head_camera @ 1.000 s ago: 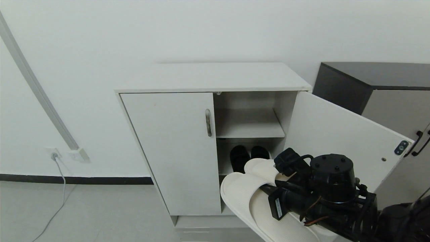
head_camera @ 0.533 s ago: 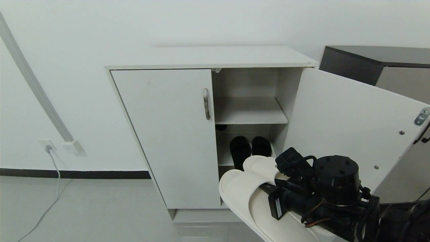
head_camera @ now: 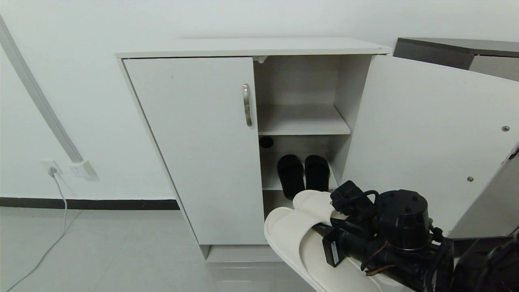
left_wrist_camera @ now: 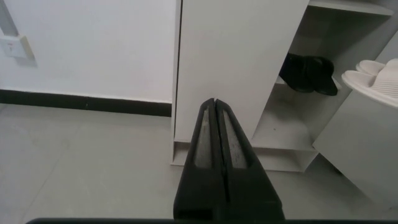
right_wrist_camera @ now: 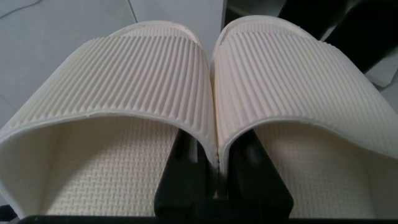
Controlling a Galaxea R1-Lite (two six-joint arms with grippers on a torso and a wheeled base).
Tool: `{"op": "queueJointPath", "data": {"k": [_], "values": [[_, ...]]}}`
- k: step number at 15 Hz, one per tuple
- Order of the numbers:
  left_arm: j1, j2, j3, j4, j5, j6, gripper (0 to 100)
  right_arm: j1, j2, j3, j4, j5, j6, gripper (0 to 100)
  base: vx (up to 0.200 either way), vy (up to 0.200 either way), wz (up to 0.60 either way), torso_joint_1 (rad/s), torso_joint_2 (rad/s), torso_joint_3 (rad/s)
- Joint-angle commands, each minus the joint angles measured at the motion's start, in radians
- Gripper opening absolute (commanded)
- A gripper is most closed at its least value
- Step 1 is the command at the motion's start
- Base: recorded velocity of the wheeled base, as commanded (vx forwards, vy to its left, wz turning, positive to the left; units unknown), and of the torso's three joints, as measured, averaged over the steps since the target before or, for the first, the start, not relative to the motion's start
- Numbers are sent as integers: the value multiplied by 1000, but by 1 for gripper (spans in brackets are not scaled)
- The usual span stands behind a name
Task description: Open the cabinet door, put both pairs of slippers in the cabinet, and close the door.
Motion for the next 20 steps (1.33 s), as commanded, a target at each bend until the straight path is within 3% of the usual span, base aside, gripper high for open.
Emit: {"op": "queueJointPath", "data": {"k": [1, 3, 8, 9, 11, 12, 15, 16, 17, 20], "values": [[0, 1, 0, -1, 0, 0, 0, 4, 6, 2, 0, 1, 0, 0, 0, 0, 0, 0, 0, 0], [2, 1, 0, -1, 0, -1, 0, 5, 17, 0, -9, 4, 1, 0, 0, 0, -600, 0, 17, 24], [0, 1, 0, -1, 0, 0, 0, 24, 90, -18, -110, -7, -2, 0, 0, 0, 0, 0, 0, 0], [0, 1, 0, -1, 0, 0, 0, 40, 101, -55, -101, -48, 0, 0, 0, 0, 0, 0, 0, 0], [0, 1, 0, -1, -1, 2, 0, 82, 172, -273, 26, -318, 26, 0, 0, 0, 0, 0, 0, 0], [0, 1, 0, -1, -1, 2, 0, 97, 188, -365, 105, -381, 58, 0, 0, 0, 0, 0, 0, 0], [0, 1, 0, -1, -1, 2, 0, 114, 195, -670, 470, -511, 212, 0, 0, 0, 0, 0, 0, 0], [0, 1, 0, -1, -1, 2, 0, 116, 199, -859, 697, -599, 314, 0, 0, 0, 0, 0, 0, 0], [0, 1, 0, -1, -1, 2, 0, 116, 201, -956, 821, -639, 347, 0, 0, 0, 0, 0, 0, 0], [0, 1, 0, -1, -1, 2, 0, 111, 230, -1124, 942, -703, 337, 0, 0, 0, 0, 0, 0, 0]]}}
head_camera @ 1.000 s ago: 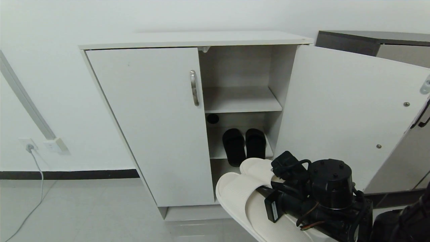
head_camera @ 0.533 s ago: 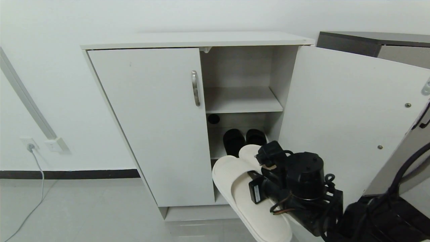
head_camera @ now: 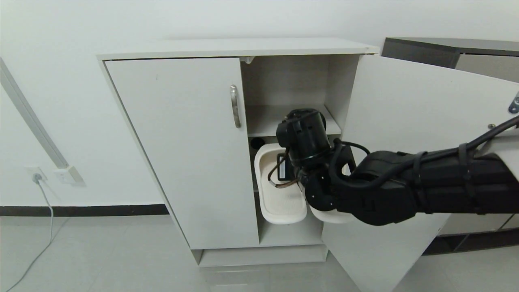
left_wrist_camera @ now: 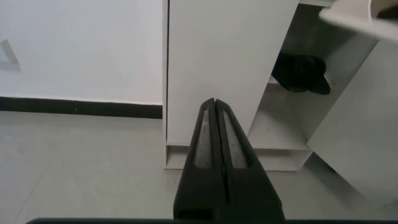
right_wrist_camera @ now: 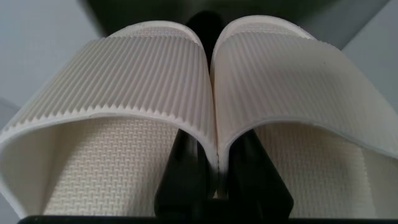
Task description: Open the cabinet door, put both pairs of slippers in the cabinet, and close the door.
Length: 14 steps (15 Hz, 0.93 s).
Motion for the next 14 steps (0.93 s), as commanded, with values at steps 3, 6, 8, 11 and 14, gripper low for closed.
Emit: {"op": "queueJointPath", "data": {"k": [3, 6, 8, 11, 14], "values": [[0, 1, 0, 0, 2, -1, 0, -11, 51, -133, 47, -43, -37, 0, 0, 0, 0, 0, 0, 0], [0, 1, 0, 0, 2, -1, 0, -17, 61, -150, 47, -43, -52, 0, 0, 0, 0, 0, 0, 0], [0, 1, 0, 0, 0, -1, 0, -18, 57, -148, 47, -43, -67, 0, 0, 0, 0, 0, 0, 0], [0, 1, 0, 0, 0, -1, 0, -18, 57, -150, 45, -43, -70, 0, 133, 0, 0, 2, 2, 3], [0, 1, 0, 0, 0, 1, 0, -24, 56, -150, 45, -43, -70, 0, 200, 0, 0, -1, 2, 4]]}}
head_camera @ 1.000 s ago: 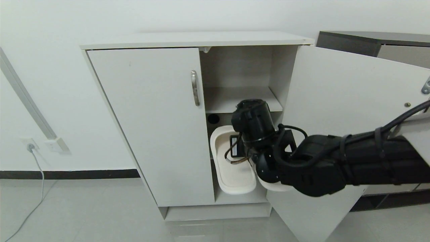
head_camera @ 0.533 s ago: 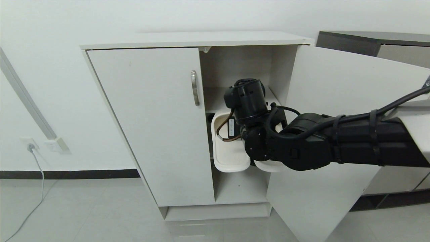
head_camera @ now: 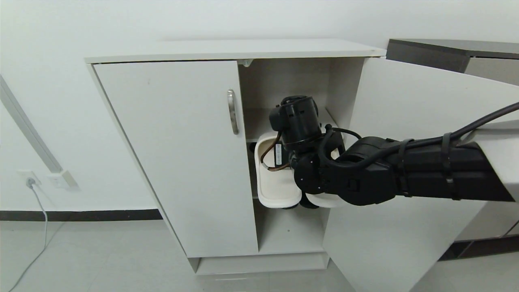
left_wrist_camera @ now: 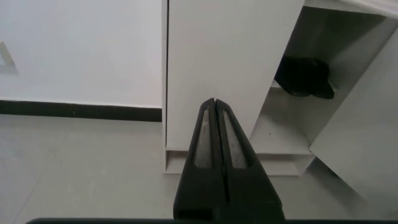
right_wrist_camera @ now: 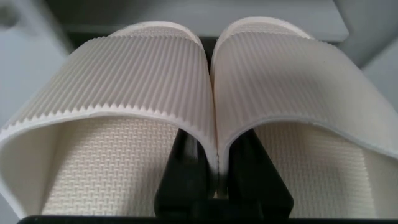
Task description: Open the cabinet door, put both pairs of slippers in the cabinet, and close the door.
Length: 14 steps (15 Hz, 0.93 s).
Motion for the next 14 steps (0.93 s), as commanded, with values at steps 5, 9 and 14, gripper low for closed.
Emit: {"op": "queueJointPath", "data": {"k": [5, 9, 14], "values": [[0, 1, 0, -1, 0, 0, 0, 0, -6, 0, -9, -1, 0, 0, 200, 0, 0, 6, 2, 4], [0, 1, 0, -1, 0, -2, 0, 0, -1, 0, -8, -1, -3, 0, 100, 0, 0, 2, 2, -1], [0, 1, 0, -1, 2, -2, 0, -40, 37, -20, -38, 33, -66, 0, 0, 0, 0, 0, 0, 0]]}}
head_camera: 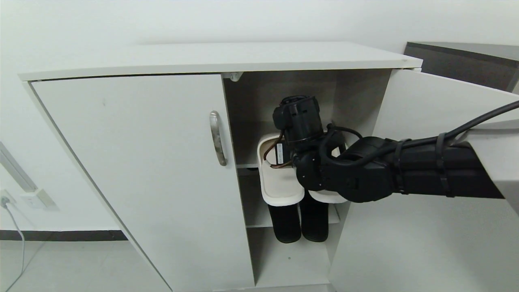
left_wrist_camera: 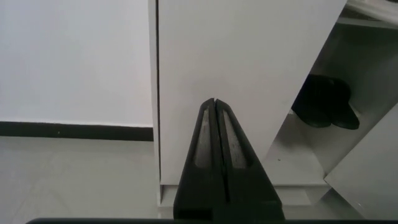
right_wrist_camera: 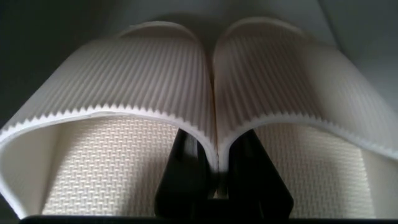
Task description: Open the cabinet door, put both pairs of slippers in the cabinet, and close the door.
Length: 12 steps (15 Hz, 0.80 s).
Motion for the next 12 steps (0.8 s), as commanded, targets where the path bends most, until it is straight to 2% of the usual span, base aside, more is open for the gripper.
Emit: {"op": "queueJointPath", "data": {"k": [1, 4, 9, 12], "values": [[0, 1, 0, 0, 1, -1, 0, -23, 44, -29, -27, 4, -19, 0, 0, 0, 0, 0, 0, 0], [0, 1, 0, 0, 1, -2, 0, -41, 87, -88, -48, 45, -39, 0, 0, 0, 0, 0, 0, 0], [0, 1, 0, 0, 2, -2, 0, -75, 152, -221, -30, 56, -53, 0, 0, 0, 0, 0, 0, 0], [0, 1, 0, 0, 2, -2, 0, -92, 168, -287, 50, 79, -59, 0, 0, 0, 0, 0, 0, 0]]}}
